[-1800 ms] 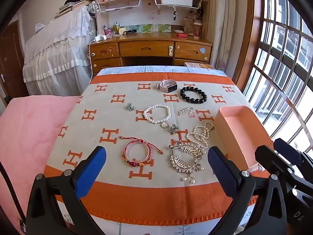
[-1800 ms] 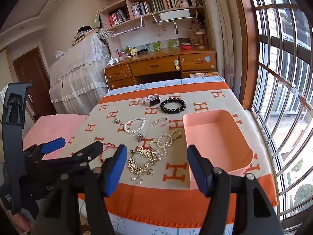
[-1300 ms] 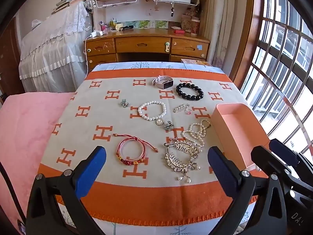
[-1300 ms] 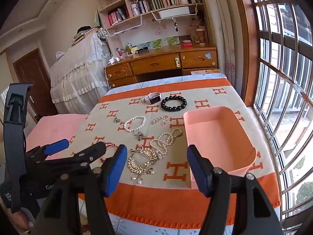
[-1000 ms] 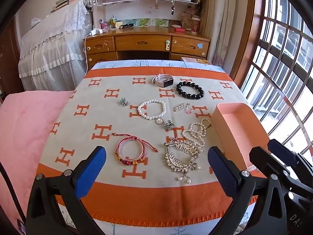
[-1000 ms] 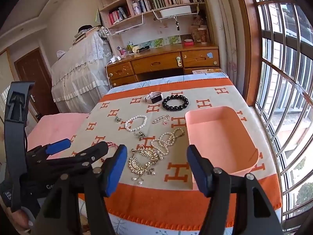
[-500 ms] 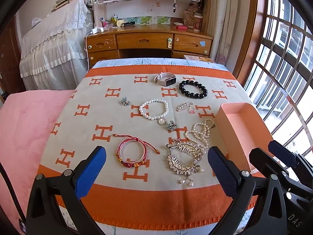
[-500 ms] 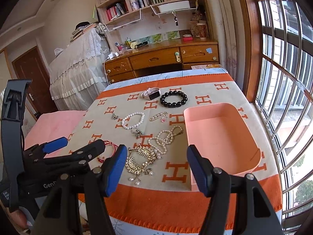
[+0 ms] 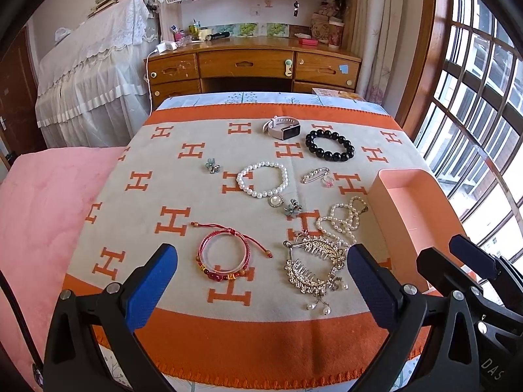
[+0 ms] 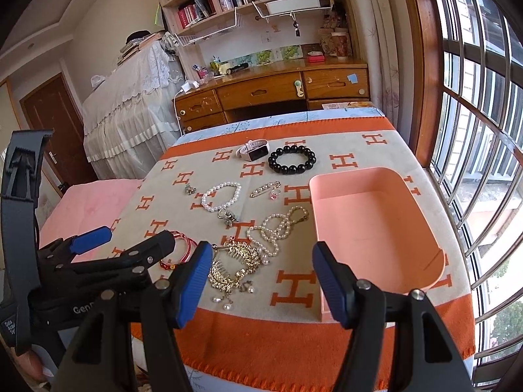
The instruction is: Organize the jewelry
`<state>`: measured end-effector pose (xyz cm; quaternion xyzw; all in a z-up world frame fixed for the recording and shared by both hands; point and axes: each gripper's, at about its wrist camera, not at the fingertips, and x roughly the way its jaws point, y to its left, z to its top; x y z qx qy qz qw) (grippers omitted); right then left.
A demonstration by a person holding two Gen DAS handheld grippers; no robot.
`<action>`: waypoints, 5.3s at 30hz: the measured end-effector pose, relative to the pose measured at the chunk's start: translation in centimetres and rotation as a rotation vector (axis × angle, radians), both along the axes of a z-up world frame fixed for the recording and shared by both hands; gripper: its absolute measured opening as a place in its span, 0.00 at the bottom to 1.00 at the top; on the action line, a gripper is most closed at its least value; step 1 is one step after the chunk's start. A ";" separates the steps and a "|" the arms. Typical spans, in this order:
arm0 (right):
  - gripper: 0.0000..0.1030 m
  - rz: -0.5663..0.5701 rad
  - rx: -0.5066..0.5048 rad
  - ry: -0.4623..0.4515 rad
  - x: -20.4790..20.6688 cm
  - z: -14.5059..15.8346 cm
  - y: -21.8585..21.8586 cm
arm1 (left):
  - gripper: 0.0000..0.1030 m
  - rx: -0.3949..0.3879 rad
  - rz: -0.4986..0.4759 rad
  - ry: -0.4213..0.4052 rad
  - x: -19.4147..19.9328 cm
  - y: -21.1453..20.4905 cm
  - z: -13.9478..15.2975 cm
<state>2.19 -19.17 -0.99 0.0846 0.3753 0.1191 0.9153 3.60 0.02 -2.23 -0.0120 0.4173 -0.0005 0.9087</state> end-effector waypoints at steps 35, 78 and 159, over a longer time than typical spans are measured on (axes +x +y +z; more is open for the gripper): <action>0.62 0.028 -0.002 0.020 0.2 -1.4 0.8 | 0.99 0.039 -0.002 0.087 0.8 -0.7 -2.0; 0.30 -0.032 -0.107 0.559 31.6 -7.0 -1.7 | 0.78 0.047 -0.126 0.390 34.9 0.9 -7.2; 0.16 -0.078 0.041 0.264 5.3 -5.1 -11.9 | 0.04 -0.174 -0.448 0.249 12.2 -15.4 -2.1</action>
